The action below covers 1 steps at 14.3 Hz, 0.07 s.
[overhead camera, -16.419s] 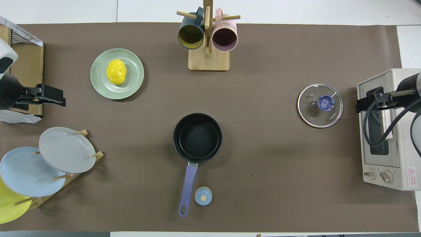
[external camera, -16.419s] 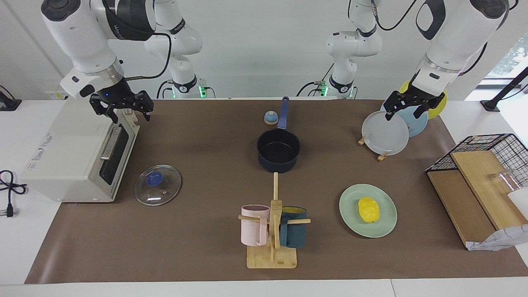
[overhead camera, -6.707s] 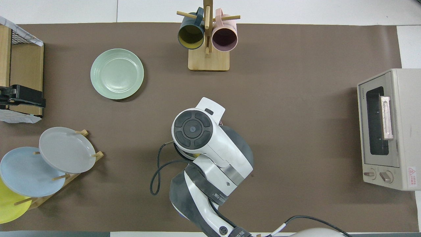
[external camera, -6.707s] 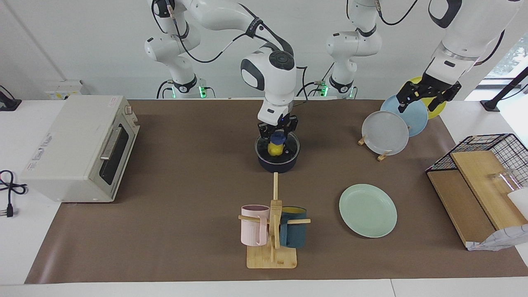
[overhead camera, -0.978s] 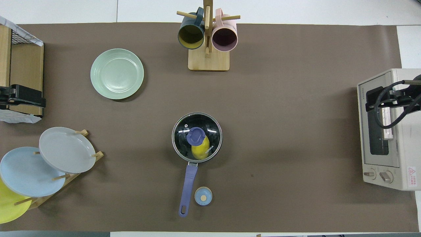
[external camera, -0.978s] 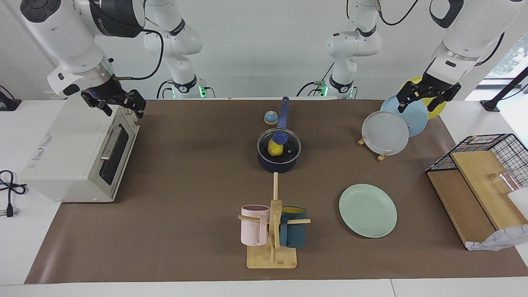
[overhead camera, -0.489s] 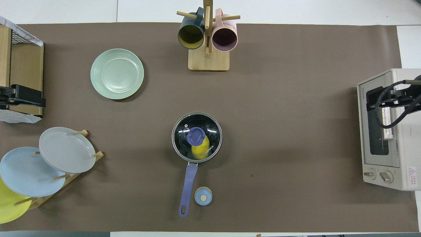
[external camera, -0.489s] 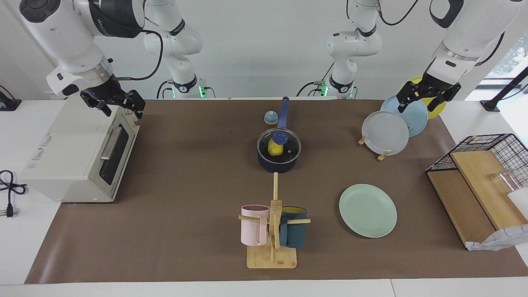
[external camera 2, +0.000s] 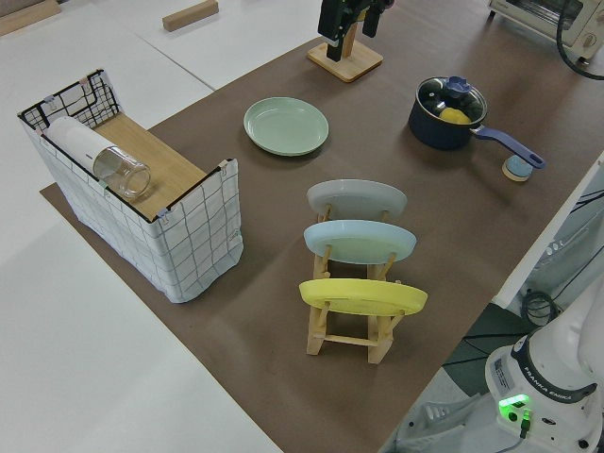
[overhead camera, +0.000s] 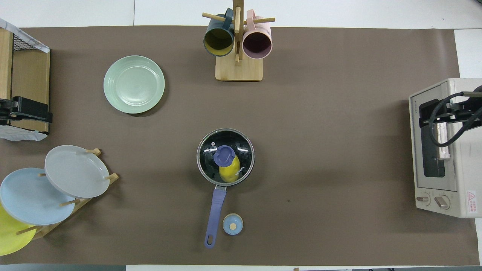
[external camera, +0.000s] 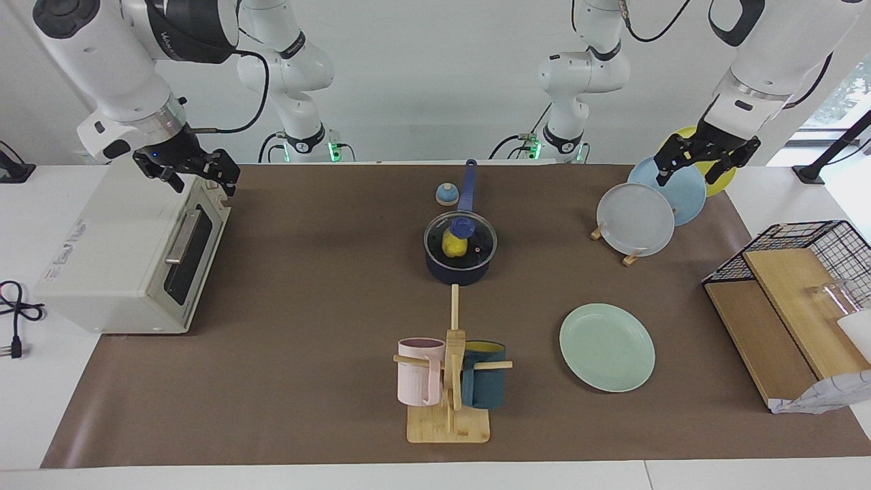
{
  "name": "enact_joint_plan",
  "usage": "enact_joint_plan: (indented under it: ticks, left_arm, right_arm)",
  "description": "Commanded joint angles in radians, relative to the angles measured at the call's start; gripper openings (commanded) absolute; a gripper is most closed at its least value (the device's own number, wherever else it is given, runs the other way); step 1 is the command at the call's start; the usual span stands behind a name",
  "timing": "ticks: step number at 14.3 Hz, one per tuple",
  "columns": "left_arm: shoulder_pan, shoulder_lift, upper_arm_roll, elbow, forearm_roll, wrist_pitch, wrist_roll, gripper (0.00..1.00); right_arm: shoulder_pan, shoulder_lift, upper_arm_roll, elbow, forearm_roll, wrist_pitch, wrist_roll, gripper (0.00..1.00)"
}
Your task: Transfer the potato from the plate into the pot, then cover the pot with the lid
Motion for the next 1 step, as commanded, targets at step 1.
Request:
enact_joint_plan:
  ticks: [1]
  left_arm:
    - [0.001,-0.019,0.003,-0.019,-0.010,0.006,0.000,1.00]
  right_arm:
    - [-0.011,-0.024,0.007,-0.029,0.010,0.023,-0.033,1.00]
